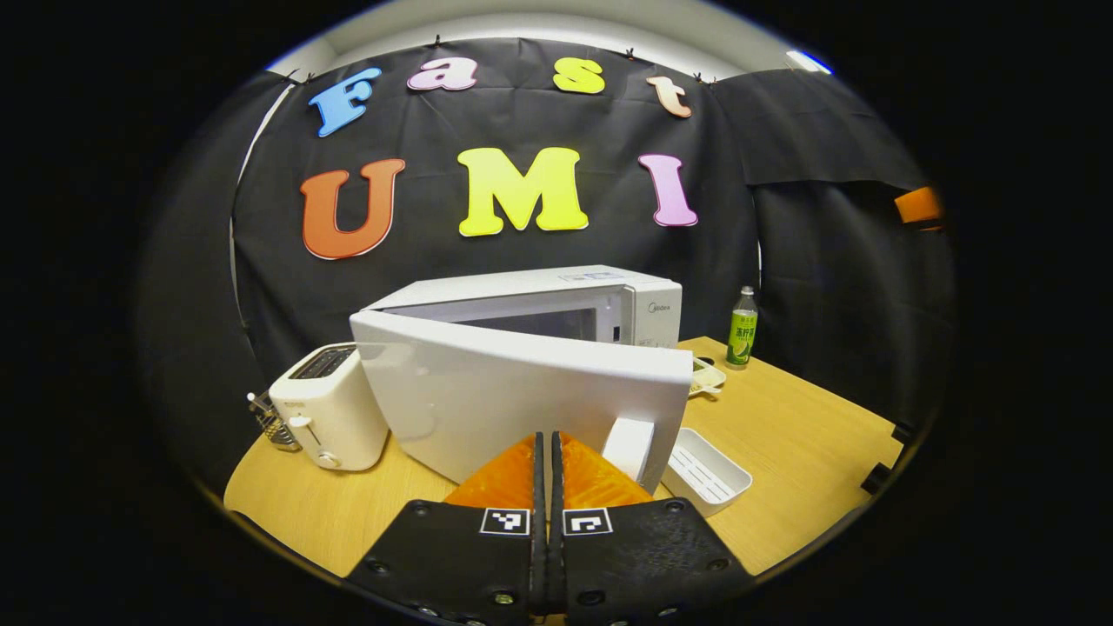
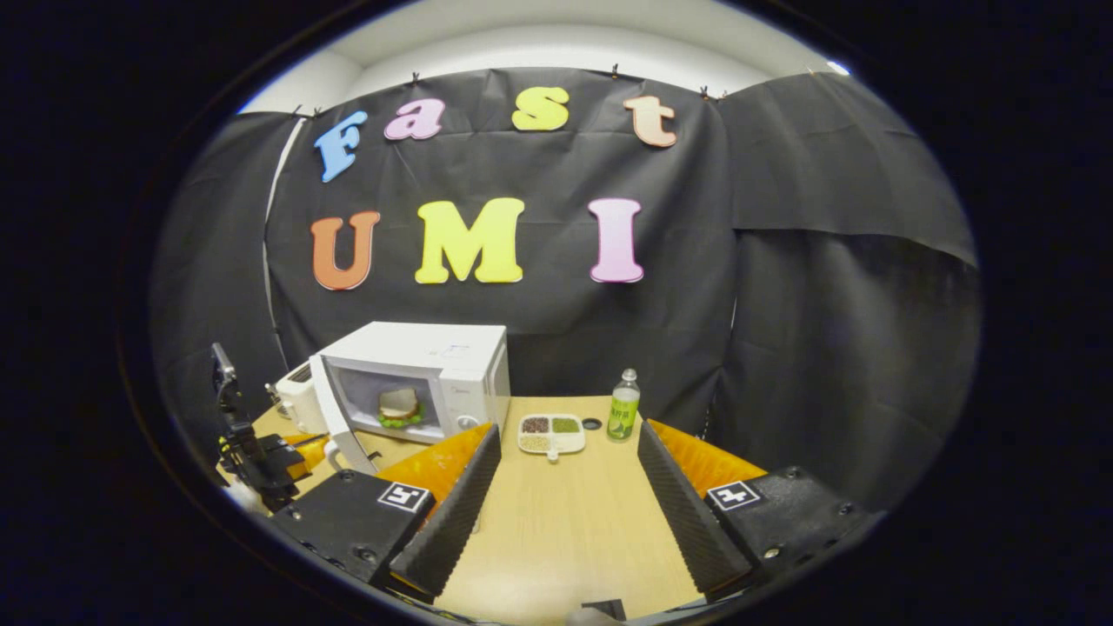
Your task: Open the microwave oven with the left hand, put the food in, and close the microwave oven.
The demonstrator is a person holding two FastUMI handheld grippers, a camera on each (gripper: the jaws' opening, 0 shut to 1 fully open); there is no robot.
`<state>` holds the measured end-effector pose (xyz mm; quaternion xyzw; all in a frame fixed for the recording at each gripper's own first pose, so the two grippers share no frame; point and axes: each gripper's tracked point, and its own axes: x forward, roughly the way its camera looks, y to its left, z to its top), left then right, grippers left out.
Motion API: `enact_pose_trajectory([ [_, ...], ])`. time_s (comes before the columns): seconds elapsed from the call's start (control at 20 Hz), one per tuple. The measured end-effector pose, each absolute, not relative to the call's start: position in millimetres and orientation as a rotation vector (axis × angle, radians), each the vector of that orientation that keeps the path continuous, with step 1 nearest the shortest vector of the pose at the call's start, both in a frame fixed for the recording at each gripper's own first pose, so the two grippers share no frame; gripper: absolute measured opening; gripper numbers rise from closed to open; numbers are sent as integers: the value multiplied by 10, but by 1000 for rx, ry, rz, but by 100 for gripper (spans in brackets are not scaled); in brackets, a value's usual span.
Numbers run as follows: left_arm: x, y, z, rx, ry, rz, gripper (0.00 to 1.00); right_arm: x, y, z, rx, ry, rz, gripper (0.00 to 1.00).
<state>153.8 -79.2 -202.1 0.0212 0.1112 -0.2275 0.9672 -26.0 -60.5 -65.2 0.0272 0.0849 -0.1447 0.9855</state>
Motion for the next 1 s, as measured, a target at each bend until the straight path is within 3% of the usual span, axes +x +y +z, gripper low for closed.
enact_pose_trajectory([
  [0.45, 1999, -1377, -2062, 47, 218, -492, 0, 7, -876, -744, 61, 199, -294, 92],
  [0.5, 2040, -1420, -2070, 48, 218, -495, 0, 34, -891, -750, 59, 201, -293, 100],
  [0.55, 2098, -1461, -2092, 49, 217, -496, 0, 62, -915, -739, 54, 200, -295, 92],
  [0.8, 2330, -1653, -2138, 34, 215, -499, 0, 168, -966, -748, 51, 205, -297, 92],
  [0.85, 2374, -1676, -2138, 34, 211, -497, 0, 170, -972, -753, 52, 208, -297, 100],
  [0.95, 2462, -1747, -2153, 28, 210, -492, 0, 187, -987, -756, 56, 212, -292, 100],
  [1.0, 2509, -1784, -2167, 23, 211, -494, 0, 201, -1001, -780, 56, 217, -297, 92],
])
